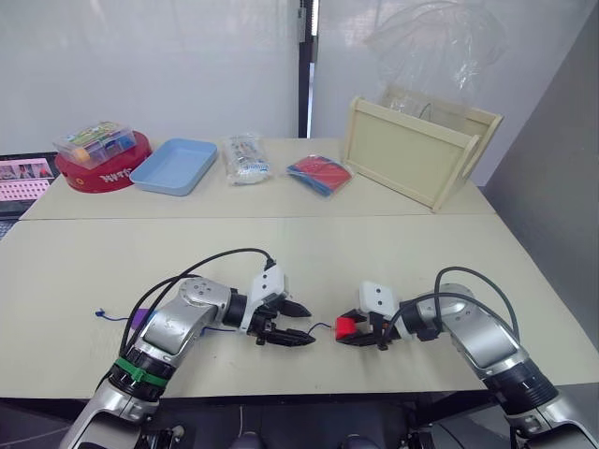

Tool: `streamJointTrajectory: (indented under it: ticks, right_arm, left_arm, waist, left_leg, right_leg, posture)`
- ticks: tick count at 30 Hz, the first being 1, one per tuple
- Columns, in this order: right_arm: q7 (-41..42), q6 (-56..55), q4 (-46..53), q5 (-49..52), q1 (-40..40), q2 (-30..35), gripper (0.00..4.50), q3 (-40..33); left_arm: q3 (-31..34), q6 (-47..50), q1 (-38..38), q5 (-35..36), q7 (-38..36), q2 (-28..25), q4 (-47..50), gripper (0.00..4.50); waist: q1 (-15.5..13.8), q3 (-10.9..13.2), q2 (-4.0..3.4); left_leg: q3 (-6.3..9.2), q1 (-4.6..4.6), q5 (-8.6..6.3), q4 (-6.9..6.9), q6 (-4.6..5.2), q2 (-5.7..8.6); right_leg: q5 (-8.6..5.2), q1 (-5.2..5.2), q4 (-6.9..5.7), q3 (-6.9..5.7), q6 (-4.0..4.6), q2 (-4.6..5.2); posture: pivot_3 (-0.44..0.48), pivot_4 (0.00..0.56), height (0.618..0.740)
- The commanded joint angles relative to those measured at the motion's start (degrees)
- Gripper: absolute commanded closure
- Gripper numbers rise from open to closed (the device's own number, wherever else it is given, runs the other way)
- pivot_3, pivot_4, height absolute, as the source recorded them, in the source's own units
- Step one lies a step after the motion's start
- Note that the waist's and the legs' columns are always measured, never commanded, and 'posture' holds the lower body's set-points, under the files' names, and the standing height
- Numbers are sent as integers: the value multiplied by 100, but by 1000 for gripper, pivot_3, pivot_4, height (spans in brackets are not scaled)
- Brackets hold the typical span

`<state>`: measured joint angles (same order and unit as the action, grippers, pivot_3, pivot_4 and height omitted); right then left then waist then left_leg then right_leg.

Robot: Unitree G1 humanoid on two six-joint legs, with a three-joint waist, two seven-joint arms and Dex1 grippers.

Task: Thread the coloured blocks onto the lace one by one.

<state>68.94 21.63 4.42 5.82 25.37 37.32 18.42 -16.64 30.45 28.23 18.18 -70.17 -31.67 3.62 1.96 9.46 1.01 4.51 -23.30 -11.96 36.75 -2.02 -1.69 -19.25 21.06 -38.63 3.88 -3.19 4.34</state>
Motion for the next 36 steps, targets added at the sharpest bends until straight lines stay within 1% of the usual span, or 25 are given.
streamJointTrajectory:
  ticks: [1, 6, 7, 9, 12, 18, 19, 23, 29, 36]
  right_arm:
    - [-26, -2, 46, 1, -34, 14, 3304, 38]
    - [-40, 11, 73, 13, -31, 23, 3304, 45]
    - [-41, 17, 84, 15, -33, 28, 3304, 42]
    - [-39, 33, 107, 15, -35, 45, 3304, 36]
    - [-30, 61, 143, 21, -37, 74, 3304, 31]
    - [-21, 98, 181, 31, -32, 103, 3304, 38]
    - [-19, 108, 190, 35, -30, 108, 3304, 36]
    - [-16, 122, 208, 35, -29, 127, 3304, 41]
    - [-20, 141, 265, 39, -59, 142, 3304, 71]
    - [-25, 152, 273, 22, -18, 117, 3304, 132]
  left_arm:
    - [78, -442, 56, -127, 44, -32, -68, 1560]
    - [-183, -947, -44, -500, 67, -73, -278, 1560]
    - [-202, -1010, -103, -559, 165, -14, -323, 1560]
    - [-345, -1442, -255, -890, 399, 78, -541, 1560]
    - [-396, -1530, -436, -898, 487, 268, -565, 2386]
    - [-574, -1858, -530, -1186, 584, 423, -815, 4340]
    - [-573, -1864, -535, -1177, 571, 440, -823, 4465]
    - [-550, -1902, -535, -1113, 517, 524, -831, 4465]
    - [-492, -1974, -338, -1054, 482, 741, -909, 4465]
    - [-582, -2039, -184, -1019, 278, 941, -942, 4465]
  waist:
    - [-2, 0, 0]
    - [4, 0, 0]
    - [4, 0, 0]
    - [4, 0, 0]
    - [-9, 0, 0]
    - [-60, -1, -1]
    - [-66, -1, -1]
    - [-94, -1, -1]
    - [-113, -1, -1]
    - [-111, -1, 0]
  left_leg:
    - [0, 0, 0, 0, 0, 0]
    - [0, 1, 0, -1, 0, 0]
    - [0, 1, 0, -1, 0, 0]
    - [0, 1, 0, -1, 0, 0]
    - [0, 2, 0, -1, 1, 0]
    - [-1, 2, -1, -1, 1, 1]
    - [-1, 1, -1, -1, 2, 1]
    - [-1, 2, -1, -1, 2, 1]
    - [-2, 0, -1, -1, 2, 4]
    - [-2, -1, -1, 0, 2, 4]
  right_leg:
    - [0, 0, 0, 0, 0, 0]
    - [0, 0, 1, 0, 0, 0]
    - [0, 0, 1, 0, 0, 0]
    - [0, 0, 1, 0, 0, 1]
    - [0, 0, 1, 0, 0, 1]
    - [0, -2, 4, 0, 0, 2]
    - [0, -2, 5, 0, 0, 2]
    - [0, -2, 5, 0, 0, 3]
    - [0, -3, 8, 0, 0, 5]
    - [0, -3, 10, 0, 0, 5]
  posture:
    - [0, 150, 740]
    - [0, 150, 740]
    - [0, 150, 740]
    - [0, 150, 740]
    - [0, 150, 740]
    - [0, 150, 740]
    - [0, 150, 740]
    - [0, 150, 740]
    - [0, 150, 740]
    - [0, 150, 740]
